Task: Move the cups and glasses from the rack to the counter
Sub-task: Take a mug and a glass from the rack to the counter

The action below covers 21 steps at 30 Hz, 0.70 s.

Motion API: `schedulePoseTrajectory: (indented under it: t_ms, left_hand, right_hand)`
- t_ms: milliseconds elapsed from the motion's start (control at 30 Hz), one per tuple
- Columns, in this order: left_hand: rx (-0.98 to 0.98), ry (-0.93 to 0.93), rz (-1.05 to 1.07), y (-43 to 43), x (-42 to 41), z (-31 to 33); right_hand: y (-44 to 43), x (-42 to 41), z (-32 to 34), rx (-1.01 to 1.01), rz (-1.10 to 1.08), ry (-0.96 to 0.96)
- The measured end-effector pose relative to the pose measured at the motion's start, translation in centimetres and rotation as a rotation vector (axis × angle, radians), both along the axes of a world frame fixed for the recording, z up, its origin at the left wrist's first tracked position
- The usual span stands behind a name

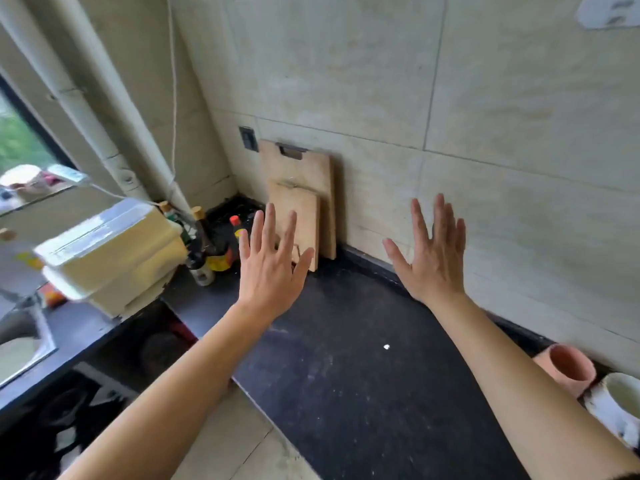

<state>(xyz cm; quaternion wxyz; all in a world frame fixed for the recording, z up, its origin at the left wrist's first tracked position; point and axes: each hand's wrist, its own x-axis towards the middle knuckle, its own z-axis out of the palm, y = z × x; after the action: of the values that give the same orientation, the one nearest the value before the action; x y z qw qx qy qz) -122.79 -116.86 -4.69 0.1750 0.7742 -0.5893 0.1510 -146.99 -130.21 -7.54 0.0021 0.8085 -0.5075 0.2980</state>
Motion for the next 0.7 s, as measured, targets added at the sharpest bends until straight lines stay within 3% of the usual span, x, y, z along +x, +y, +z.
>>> schedulePoseTrajectory:
  t_ms: [267, 467, 700]
  left_hand:
    - [-0.04, -0.057, 0.518, 24.5, 13.4, 2.3]
    - [-0.12, -0.076, 0.862, 44.8, 21.3, 3.9]
    - [-0.174, -0.059, 1.185, 66.8, 28.6, 3.6]
  right_hand:
    - [13.3, 23.0, 2.3, 0.031, 0.595, -0.095]
    - [30.7, 39.9, 4.0, -0.104, 1.035, -0.127]
    - [53.1, 56.2, 3.3, -0.129, 1.354, -0.09]
